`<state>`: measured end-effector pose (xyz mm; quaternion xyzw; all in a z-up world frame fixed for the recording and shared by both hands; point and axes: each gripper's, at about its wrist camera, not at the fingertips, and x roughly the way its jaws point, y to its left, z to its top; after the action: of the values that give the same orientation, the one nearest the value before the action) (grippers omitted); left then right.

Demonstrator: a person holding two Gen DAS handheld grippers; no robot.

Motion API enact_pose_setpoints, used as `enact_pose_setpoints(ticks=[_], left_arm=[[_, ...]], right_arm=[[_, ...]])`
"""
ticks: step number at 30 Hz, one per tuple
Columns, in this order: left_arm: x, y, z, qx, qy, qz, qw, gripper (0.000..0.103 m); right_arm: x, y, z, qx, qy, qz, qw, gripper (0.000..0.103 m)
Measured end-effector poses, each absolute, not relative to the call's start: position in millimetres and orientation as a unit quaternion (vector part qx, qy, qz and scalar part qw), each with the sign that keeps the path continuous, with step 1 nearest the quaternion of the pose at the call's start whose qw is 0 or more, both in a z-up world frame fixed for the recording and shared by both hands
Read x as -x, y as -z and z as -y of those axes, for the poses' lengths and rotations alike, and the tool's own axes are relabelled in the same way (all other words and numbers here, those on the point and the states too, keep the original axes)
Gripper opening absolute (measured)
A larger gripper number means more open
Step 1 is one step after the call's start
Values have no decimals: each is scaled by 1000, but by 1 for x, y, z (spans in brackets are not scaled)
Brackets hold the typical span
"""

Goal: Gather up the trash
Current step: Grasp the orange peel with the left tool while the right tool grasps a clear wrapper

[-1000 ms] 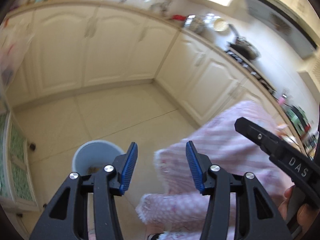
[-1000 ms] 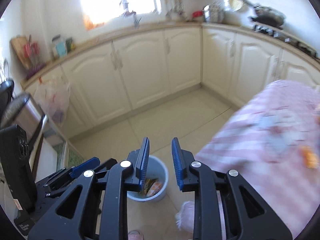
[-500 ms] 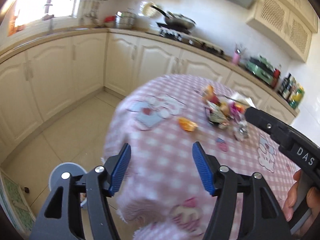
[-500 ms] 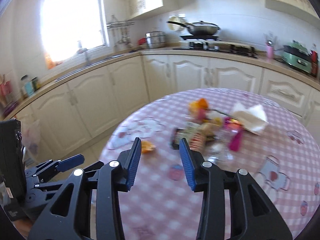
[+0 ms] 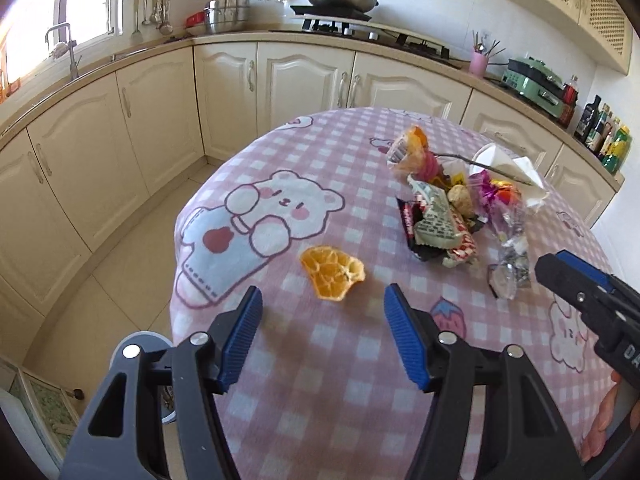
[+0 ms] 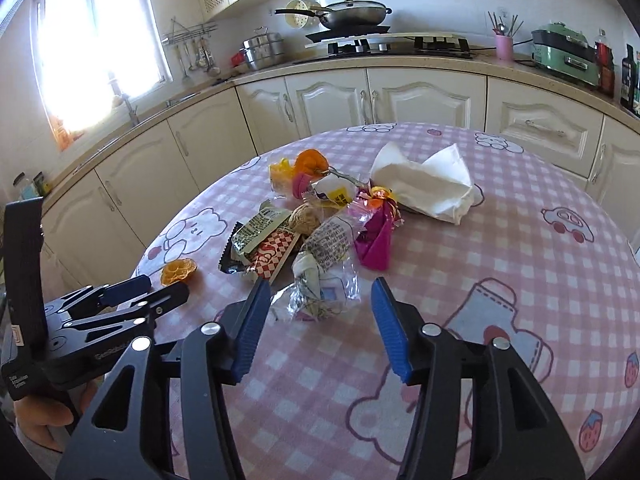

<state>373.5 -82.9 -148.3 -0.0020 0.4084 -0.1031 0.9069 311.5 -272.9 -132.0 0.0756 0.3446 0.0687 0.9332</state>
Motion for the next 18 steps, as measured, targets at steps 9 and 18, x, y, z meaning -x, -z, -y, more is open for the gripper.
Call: enact_pose_setpoints(ticks=[9,18], left_arm=[[-383,142,83,14,113,-394,912,28],[-363,123,75,39,140,-365,920,28]], right_arm=[[-346,126,275,-85,-36,-347,933,57],[-349,136,276,-87,-42,-372,923,22]])
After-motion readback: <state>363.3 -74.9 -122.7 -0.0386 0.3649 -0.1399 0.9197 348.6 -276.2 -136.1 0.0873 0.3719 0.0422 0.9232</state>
